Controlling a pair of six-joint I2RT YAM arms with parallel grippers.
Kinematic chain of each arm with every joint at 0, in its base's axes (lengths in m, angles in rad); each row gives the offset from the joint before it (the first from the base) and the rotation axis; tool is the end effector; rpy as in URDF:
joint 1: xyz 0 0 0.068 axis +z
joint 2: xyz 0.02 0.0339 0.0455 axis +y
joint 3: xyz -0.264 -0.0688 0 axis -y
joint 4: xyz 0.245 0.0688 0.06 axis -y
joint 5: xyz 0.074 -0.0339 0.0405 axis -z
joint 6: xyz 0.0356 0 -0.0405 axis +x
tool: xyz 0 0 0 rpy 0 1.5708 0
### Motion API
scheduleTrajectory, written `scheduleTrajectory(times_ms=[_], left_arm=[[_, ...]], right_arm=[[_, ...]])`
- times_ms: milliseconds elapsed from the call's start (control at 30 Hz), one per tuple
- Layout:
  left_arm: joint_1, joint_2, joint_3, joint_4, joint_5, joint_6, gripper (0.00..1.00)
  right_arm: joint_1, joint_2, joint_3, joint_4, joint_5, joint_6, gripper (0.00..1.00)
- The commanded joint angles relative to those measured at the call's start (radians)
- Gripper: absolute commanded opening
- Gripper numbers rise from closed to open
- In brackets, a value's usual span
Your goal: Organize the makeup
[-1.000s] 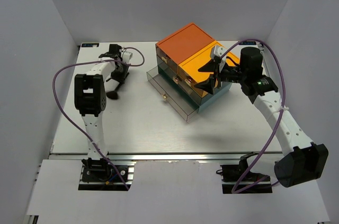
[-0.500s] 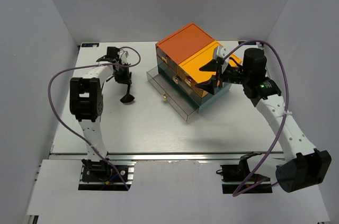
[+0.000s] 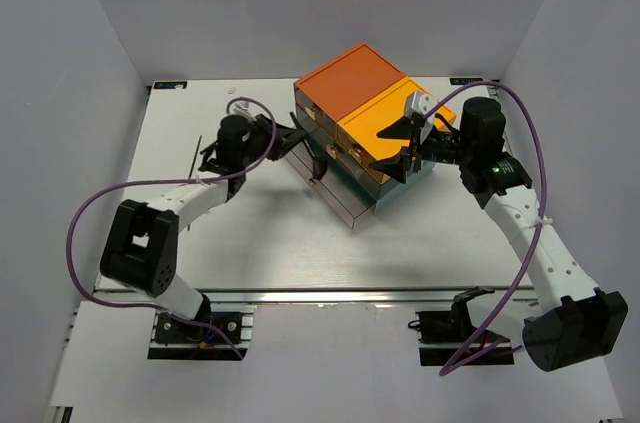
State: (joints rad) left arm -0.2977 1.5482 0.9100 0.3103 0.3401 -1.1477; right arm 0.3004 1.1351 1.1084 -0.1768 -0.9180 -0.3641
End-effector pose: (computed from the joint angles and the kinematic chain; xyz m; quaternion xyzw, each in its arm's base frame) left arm 0.3296 -0.1135 0.2450 -0.2406 0.7706 -0.4827 0.3394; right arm 0.2292 0.1006 0.3869 -0.4912 0.5657 0.3253 0.5769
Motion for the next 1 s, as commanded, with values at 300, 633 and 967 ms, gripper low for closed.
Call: scheduleTrajectory(times_ms=[300, 633, 967], left_arm=[[-0.101, 0.055, 0.032, -0.013, -0.217, -0.176, 0.18], [-0.110, 0.194, 0.095, 0.066, -0.110, -0.172, 0.37], [-0.104, 0.208, 0.095, 0.110, -0.085, -0.188, 0.39]], right_arm=[[-0.010, -0.075, -0.035, 0.046, 0.011, 0.017, 0.77], [-0.012, -0.069, -0.035, 0.060, 0.004, 0.024, 0.77], [-0.014, -0.081, -0.050, 0.062, 0.010, 0.022, 0.78]])
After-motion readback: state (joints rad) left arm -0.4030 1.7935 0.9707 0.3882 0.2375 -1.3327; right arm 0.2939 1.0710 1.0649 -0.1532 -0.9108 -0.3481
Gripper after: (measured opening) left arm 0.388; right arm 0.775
